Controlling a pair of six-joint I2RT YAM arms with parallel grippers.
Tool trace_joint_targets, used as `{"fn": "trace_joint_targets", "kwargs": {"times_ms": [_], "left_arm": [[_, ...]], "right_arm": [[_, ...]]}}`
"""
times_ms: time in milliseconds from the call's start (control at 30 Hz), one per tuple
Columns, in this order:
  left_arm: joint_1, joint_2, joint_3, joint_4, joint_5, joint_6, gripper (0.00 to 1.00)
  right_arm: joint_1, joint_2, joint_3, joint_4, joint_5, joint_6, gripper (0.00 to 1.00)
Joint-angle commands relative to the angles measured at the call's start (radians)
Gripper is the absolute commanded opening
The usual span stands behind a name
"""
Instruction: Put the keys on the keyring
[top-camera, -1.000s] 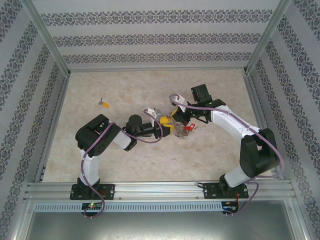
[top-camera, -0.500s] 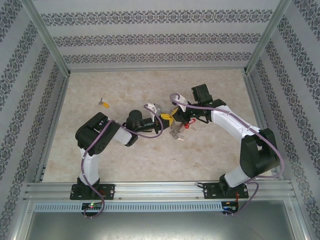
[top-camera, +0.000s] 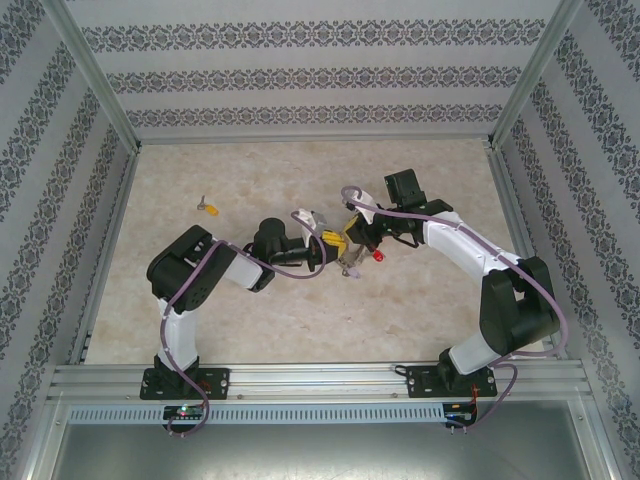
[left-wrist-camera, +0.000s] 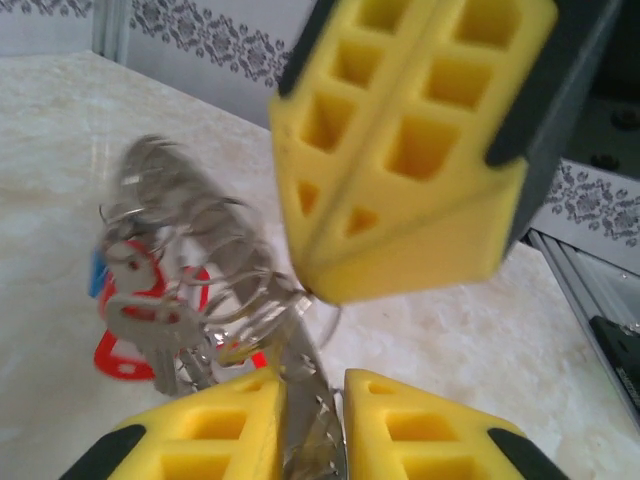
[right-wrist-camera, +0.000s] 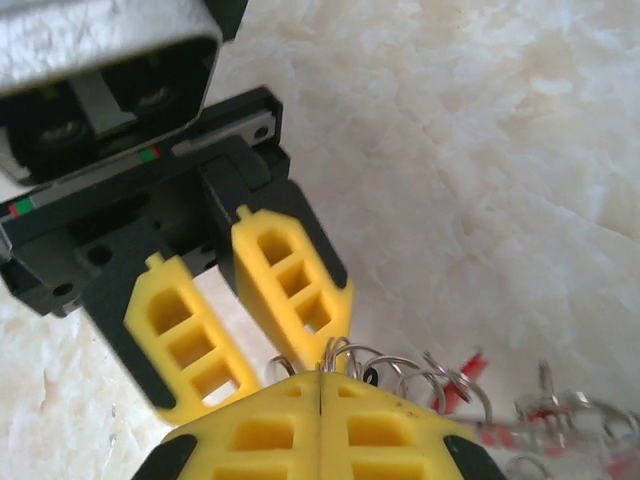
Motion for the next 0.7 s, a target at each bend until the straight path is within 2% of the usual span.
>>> {"fn": "trace_joint_targets", "kwargs": {"times_ms": [0, 100, 300, 533, 667], "left_arm": [[-0.006, -0.031, 0.006, -0.086, 0.065, 0.076, 0.26], [-0.007, -0.031, 0.01, -0.119, 0.063, 0.096, 0.3], [-0.006, -0.022, 0.008, -0.153, 0.013, 0.134, 0.31], [-0.006, -0.016, 0.023, -0.135, -0.002, 0.118, 0.42], [-0.006, -0.023, 0.047, -0.146, -0.001, 0.115, 0.45]], "right_arm": [[-0.018, -0.016, -0.015, 0.061, -0.036, 0.017, 0.0], [-0.02, -0.011, -0.017, 0.062, -0.04, 0.018, 0.0], [-0.024, -0.01, -0.025, 0.069, -0.045, 0.019, 0.0], [-0.023, -0.015, -0.032, 0.078, -0.05, 0.026, 0.0], [-0.022, -0.015, -0.032, 0.082, -0.054, 0.033, 0.0]]}}
